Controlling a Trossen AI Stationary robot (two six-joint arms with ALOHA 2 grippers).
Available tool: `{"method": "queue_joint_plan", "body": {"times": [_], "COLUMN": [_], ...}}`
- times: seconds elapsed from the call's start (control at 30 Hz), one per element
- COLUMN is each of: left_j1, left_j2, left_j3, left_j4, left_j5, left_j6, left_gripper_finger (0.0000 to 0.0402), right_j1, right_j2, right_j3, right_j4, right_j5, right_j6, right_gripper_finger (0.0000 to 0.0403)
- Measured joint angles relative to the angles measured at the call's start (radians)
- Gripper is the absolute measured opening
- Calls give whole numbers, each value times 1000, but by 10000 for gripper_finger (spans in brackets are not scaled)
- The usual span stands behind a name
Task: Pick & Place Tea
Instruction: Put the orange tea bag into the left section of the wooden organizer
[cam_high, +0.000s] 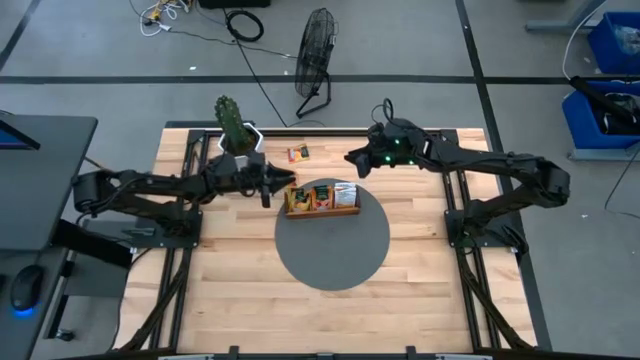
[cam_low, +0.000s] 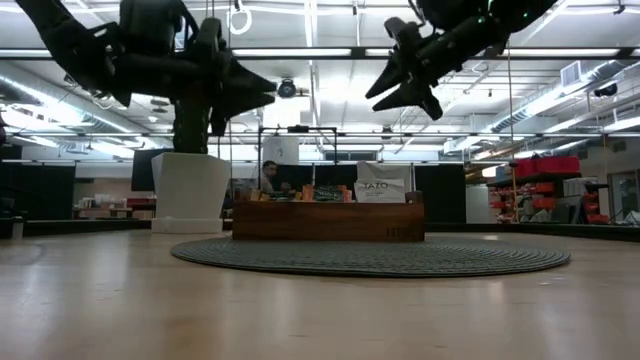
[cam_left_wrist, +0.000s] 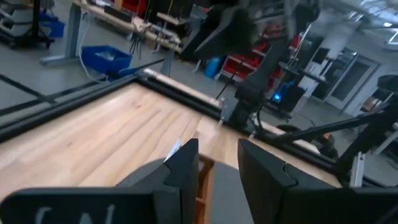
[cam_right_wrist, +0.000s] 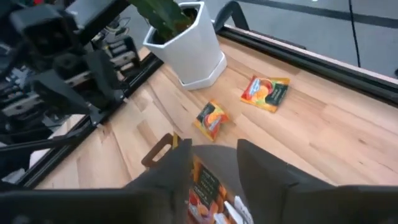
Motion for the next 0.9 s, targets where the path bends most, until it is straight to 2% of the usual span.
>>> {"method": "queue_joint_plan", "body": {"times": [0.27,0.37,0.57,0.73,0.9], "left_j1": [1,4,53,101,93], "left_j2": [-27,-27,-27,-27,-27], "left_j3": [0,0,0,0,0], "left_j4": [-31,-101,-194,-187,-192], "left_j5": [-9,-9,-10,-28,-66], "left_j6": [-57,-85,-188,-234,-181], "left_gripper_finger": [114,97,9,8,3], "right_j1": [-59,-73,-80,-78,-78], "right_j2": [49,50,50,50,50], "right_j3": [0,0,0,0,0], "right_j4": [22,17,-13,-17,-23], "right_j5": [-42,-46,-49,-49,-47], "right_j6": [-4,-6,0,0,-1], "right_gripper_finger": [11,13,4,13,8]}}
